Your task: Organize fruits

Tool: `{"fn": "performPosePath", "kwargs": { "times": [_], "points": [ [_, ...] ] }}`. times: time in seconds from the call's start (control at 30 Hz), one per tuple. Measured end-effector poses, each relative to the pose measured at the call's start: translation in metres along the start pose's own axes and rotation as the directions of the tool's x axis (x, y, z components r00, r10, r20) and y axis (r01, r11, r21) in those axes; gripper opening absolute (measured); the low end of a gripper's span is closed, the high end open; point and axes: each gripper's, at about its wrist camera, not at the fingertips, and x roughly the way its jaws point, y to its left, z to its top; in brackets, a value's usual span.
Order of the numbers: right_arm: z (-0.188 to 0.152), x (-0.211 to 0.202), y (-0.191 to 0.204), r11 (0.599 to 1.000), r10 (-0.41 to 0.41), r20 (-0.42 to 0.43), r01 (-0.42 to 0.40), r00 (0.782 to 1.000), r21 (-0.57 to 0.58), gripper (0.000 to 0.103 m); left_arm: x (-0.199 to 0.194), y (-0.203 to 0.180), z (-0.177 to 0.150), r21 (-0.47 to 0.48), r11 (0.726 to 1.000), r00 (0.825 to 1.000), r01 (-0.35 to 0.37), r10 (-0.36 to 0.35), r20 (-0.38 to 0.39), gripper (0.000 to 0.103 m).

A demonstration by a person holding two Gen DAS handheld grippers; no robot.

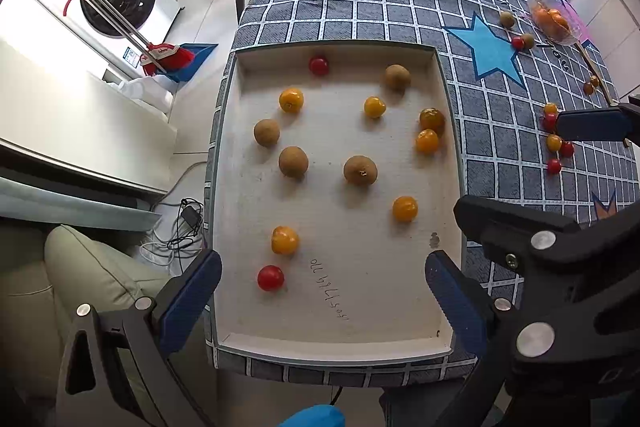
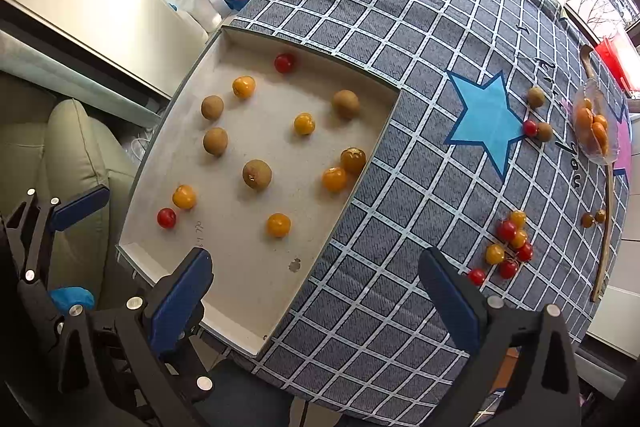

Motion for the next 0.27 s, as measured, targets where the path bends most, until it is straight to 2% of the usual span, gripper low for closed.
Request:
{"fn": "performPosePath", "kwargs": {
  "times": [0.27],
  "points": [
    [-0.001,0.0031,0.0006,1.0,0.002,-0.005,-0.002,1.0,0.003,0.103,0.0023,-0.0006,-0.0002,-0.001,1.0,1.0,0.012,-0.012,-0.007,0.103]
  ]
}}
